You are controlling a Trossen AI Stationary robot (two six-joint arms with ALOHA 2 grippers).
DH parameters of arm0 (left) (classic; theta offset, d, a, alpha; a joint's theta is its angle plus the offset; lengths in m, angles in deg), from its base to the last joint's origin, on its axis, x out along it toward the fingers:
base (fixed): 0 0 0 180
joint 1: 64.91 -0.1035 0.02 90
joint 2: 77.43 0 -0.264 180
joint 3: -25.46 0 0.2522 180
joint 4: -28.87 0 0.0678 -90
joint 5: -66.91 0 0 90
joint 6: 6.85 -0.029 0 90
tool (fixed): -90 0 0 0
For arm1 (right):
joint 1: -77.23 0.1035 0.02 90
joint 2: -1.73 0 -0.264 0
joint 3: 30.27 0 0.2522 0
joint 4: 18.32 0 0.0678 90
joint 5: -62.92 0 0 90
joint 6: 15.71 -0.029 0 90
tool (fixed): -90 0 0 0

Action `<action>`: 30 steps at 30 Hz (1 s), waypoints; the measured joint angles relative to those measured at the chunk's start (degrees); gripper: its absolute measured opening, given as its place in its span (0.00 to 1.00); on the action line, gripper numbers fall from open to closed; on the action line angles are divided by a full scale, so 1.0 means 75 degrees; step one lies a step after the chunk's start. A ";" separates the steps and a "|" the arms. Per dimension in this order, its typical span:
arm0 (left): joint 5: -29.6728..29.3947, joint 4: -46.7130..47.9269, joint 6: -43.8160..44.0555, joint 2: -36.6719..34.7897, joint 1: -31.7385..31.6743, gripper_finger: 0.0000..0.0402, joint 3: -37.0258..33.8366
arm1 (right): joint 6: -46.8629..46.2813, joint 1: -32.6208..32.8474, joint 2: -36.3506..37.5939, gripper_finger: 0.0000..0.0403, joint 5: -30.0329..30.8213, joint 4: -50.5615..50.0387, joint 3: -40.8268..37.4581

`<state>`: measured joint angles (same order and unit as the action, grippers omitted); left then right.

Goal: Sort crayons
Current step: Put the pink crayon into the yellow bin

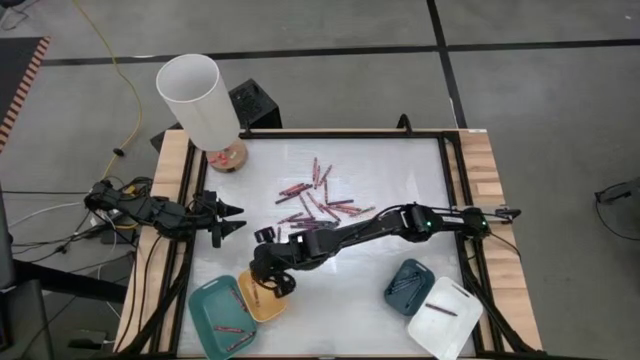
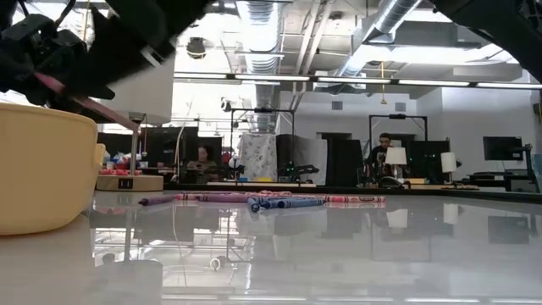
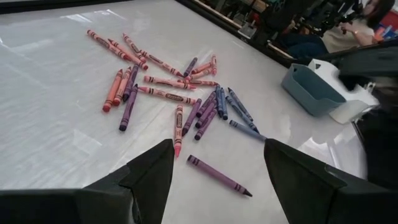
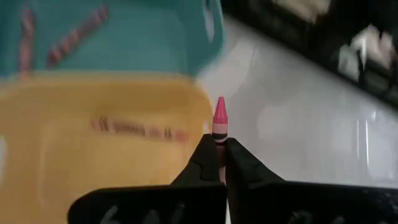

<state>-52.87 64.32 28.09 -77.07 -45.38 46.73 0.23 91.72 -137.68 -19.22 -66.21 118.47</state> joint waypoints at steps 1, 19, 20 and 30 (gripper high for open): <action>0.0000 -0.0003 0.0000 0.0000 -0.0003 0.60 0.0000 | 0.0011 0.0069 0.0000 0.01 -0.0004 0.0268 0.0000; 0.0000 -0.0003 0.0000 0.0000 0.0000 0.60 0.0000 | -0.3023 0.0527 -0.0065 0.01 0.0844 0.2872 -0.0363; 0.0000 -0.0003 0.0000 0.0000 0.0000 0.60 0.0000 | -0.3204 0.0519 -0.0067 0.01 0.0869 0.2900 -0.0449; 0.0000 -0.0003 0.0000 0.0000 -0.0001 0.60 0.0000 | -0.4647 0.0578 -0.0073 0.01 0.1289 0.2684 -0.1274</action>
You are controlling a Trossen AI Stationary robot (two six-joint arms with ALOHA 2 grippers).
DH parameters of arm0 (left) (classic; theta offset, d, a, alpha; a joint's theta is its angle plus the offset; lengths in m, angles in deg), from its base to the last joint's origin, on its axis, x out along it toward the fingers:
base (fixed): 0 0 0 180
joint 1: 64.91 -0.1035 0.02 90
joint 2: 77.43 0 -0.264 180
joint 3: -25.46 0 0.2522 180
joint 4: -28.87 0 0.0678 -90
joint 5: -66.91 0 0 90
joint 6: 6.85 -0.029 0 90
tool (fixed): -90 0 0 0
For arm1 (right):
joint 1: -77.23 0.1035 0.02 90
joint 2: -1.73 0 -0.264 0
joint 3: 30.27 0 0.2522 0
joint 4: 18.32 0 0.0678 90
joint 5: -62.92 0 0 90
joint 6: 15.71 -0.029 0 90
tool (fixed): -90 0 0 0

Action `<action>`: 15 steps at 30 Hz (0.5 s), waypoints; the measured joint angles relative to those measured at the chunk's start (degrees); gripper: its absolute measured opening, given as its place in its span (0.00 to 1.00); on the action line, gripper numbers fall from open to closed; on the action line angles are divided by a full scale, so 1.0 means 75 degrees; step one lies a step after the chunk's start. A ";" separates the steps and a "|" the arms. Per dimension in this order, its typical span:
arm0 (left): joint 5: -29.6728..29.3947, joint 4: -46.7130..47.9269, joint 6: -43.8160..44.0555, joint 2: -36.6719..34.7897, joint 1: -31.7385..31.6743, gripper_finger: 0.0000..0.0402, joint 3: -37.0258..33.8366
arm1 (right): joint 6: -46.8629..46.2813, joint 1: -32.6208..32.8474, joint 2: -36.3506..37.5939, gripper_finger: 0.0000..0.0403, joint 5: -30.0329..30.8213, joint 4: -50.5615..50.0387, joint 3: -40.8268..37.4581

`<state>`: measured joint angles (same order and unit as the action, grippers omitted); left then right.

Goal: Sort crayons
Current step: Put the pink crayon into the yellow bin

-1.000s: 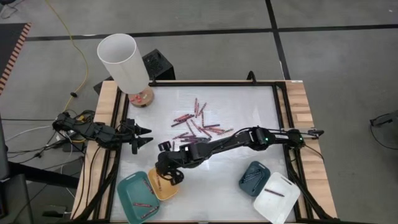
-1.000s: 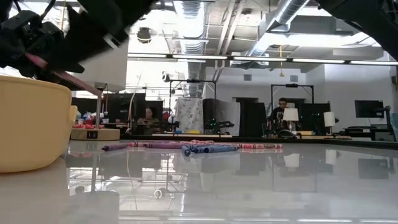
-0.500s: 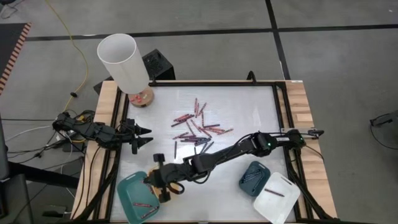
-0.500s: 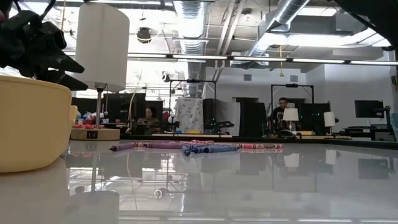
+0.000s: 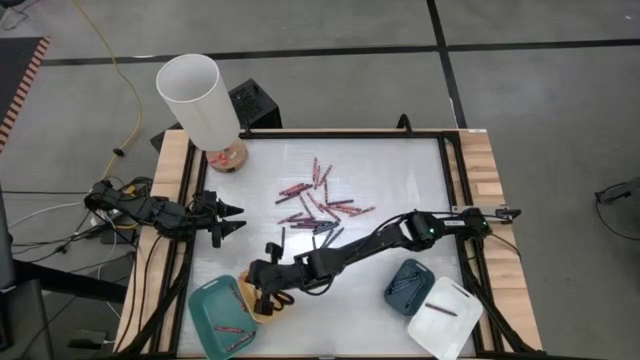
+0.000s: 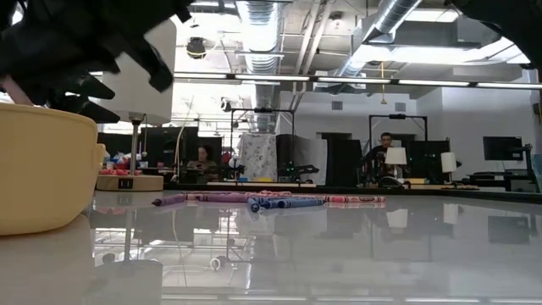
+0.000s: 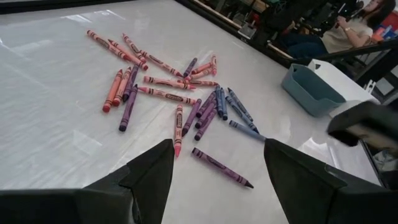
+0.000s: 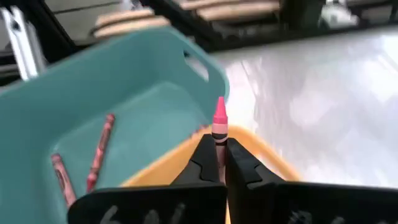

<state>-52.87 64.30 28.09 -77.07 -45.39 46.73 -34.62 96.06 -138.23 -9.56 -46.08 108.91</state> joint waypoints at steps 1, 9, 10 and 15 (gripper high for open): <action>0.0000 0.0001 0.0000 0.0000 -0.0001 0.60 0.0000 | -0.0108 0.0009 -0.0003 0.01 0.0038 -0.0056 -0.0055; 0.0000 0.0003 0.0000 0.0000 -0.0001 0.60 0.0000 | -0.0315 0.0032 -0.0002 0.01 0.0067 -0.0237 -0.0059; 0.0000 0.0003 0.0000 0.0000 0.0001 0.60 0.0000 | -0.0374 0.0029 -0.0003 0.01 0.0067 -0.0263 -0.0060; 0.0002 0.0000 0.0000 0.0000 0.0001 0.60 0.0000 | -0.0458 0.0029 -0.0150 0.01 0.0113 -0.0206 -0.0049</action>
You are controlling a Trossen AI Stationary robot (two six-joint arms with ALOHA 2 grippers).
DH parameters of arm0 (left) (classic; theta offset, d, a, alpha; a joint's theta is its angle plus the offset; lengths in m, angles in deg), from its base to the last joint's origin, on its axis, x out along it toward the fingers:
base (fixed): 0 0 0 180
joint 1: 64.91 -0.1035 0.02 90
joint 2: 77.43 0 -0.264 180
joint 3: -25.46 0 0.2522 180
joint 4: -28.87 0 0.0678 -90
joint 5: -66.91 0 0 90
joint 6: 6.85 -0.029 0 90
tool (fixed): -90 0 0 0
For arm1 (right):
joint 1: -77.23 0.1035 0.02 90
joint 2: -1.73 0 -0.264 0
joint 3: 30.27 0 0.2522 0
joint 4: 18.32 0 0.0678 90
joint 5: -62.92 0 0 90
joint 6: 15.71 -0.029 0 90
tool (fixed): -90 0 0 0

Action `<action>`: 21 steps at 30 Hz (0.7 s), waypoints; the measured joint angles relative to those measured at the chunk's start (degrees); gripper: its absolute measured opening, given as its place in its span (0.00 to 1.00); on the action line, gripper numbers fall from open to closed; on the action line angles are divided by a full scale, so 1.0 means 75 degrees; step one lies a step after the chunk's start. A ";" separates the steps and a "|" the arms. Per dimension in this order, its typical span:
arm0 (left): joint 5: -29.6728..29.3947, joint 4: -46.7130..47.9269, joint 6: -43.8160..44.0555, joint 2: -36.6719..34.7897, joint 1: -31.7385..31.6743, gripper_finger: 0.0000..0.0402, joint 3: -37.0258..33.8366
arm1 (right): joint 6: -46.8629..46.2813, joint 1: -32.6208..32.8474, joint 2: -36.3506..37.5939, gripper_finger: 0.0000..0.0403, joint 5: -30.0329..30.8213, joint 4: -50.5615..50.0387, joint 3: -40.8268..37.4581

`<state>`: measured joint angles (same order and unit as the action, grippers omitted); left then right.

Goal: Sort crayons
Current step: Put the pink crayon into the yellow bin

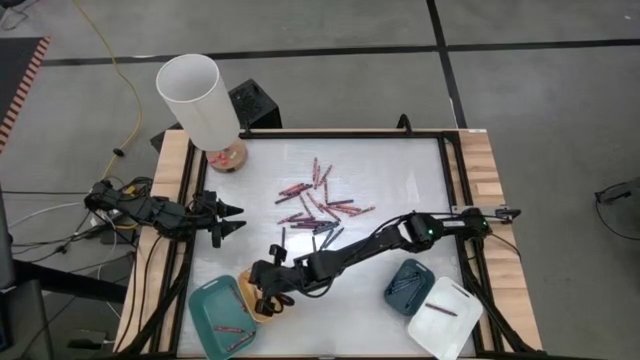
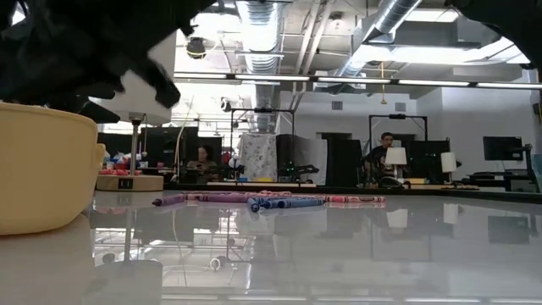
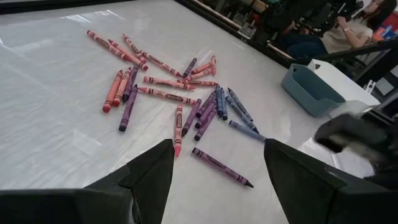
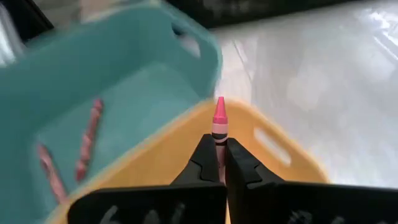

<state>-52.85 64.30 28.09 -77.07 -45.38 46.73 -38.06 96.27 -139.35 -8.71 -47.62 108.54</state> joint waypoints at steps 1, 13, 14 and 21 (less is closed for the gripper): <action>-0.0002 0.0005 0.0000 0.0000 0.0000 0.60 0.0000 | 0.0017 0.0000 -0.0042 0.01 -0.0011 -0.0061 -0.0012; 0.0001 0.0000 0.0000 0.0000 -0.0003 0.60 0.0000 | -0.0216 -0.0052 -0.0211 0.12 -0.0385 -0.0107 -0.0009; -0.0002 0.0002 0.0000 0.0000 -0.0002 0.60 0.0000 | -0.0219 -0.0063 -0.0211 0.13 -0.0411 -0.0098 -0.0009; -0.0001 0.0003 0.0000 0.0000 -0.0003 0.60 0.0000 | 0.0183 -0.0098 -0.0208 0.18 -0.0455 -0.0093 -0.0008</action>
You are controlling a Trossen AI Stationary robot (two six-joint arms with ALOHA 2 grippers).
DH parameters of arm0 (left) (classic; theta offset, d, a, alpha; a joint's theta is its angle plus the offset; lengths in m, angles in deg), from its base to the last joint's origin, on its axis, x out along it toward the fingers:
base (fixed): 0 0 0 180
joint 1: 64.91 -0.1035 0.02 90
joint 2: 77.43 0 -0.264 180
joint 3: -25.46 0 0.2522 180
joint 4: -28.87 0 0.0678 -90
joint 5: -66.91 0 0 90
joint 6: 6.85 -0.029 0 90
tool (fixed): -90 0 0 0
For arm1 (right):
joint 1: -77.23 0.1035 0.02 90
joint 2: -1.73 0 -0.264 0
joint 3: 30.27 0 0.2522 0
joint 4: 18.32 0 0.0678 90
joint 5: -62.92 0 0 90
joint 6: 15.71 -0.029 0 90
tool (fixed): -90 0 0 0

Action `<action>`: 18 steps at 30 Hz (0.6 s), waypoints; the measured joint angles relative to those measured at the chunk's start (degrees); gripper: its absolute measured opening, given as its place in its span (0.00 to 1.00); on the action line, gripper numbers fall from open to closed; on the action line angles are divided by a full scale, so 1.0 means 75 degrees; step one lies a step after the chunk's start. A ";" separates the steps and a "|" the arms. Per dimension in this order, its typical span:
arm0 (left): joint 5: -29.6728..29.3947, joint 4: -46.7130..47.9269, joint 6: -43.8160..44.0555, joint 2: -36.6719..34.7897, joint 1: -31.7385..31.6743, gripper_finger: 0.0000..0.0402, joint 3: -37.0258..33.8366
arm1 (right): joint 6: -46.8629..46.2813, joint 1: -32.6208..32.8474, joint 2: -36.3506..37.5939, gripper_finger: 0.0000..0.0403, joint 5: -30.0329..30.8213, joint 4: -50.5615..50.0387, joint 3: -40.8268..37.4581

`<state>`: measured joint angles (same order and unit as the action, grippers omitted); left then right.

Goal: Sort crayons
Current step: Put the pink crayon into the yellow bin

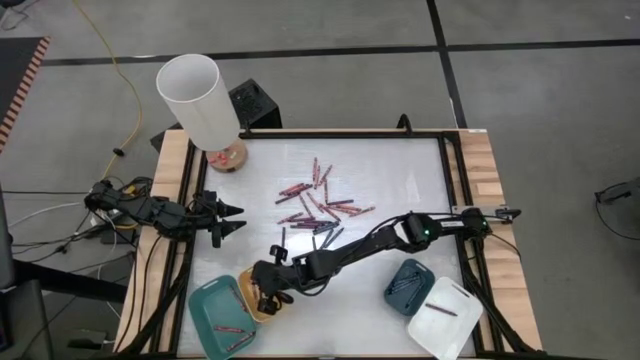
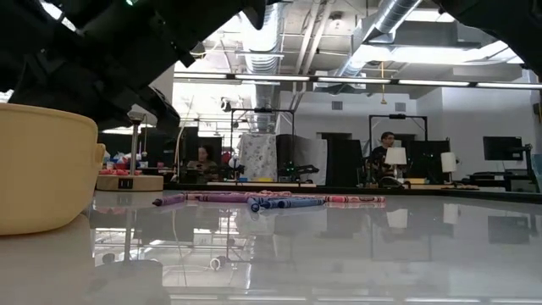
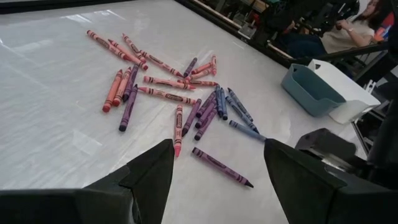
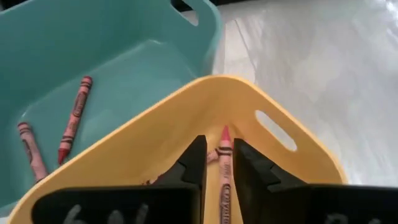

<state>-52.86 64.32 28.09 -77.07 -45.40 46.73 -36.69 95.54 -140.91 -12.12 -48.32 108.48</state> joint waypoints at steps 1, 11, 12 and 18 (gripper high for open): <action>-0.0001 0.0000 0.0000 0.0000 0.0000 0.60 0.0000 | 0.0171 0.0020 0.0030 0.18 0.0000 0.0006 0.0002; 0.0002 0.0000 0.0000 0.0000 0.0003 0.60 0.0000 | 0.1808 -0.0058 0.1022 0.18 0.0254 -0.0743 0.0022; 0.0001 0.0000 0.0000 0.0000 0.0001 0.60 0.0000 | 0.1943 -0.0075 0.1145 0.18 0.0437 -0.1129 0.0022; 0.0001 0.0000 0.0000 0.0000 0.0003 0.60 0.0000 | 0.2210 -0.0218 0.1720 0.19 0.1090 -0.4055 0.0022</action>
<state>-52.85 64.32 28.09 -77.07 -45.38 46.73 -20.11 93.90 -128.01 -3.94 -78.73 108.65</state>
